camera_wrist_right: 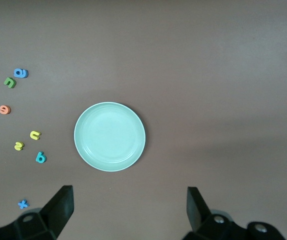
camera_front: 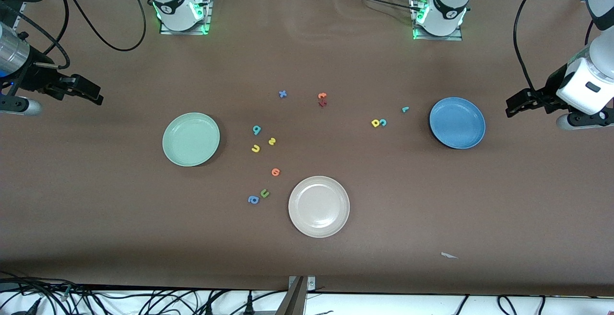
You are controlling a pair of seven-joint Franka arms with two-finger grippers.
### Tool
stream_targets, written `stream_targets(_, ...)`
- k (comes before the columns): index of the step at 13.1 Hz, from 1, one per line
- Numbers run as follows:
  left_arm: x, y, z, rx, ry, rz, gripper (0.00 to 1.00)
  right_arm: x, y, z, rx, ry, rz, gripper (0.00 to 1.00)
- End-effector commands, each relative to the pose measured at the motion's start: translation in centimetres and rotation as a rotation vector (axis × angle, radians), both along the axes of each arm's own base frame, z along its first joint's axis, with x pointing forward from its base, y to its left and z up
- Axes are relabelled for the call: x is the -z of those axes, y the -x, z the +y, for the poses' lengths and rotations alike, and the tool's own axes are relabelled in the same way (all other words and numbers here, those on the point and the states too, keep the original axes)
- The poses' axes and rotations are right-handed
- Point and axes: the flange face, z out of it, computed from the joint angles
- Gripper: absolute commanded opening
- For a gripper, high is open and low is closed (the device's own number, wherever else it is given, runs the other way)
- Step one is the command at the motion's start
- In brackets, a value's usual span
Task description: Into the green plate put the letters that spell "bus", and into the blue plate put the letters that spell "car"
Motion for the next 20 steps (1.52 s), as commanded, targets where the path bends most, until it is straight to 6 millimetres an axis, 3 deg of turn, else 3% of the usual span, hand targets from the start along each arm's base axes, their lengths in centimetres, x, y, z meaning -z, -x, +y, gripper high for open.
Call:
stream_targets(1, 0.1, 0.2, 0.2, 0.046, -0.032, 0.019, 0.99, -0.3, 0.2, -0.1, 0.003, -0.010, -0.006, 1.00)
stream_targets(20, 1.2, -0.1, 0.4, 0.019, 0.002, 0.055, 1.00, -0.3, 0.6, 0.0, -0.005, -0.014, 0.019, 1.00)
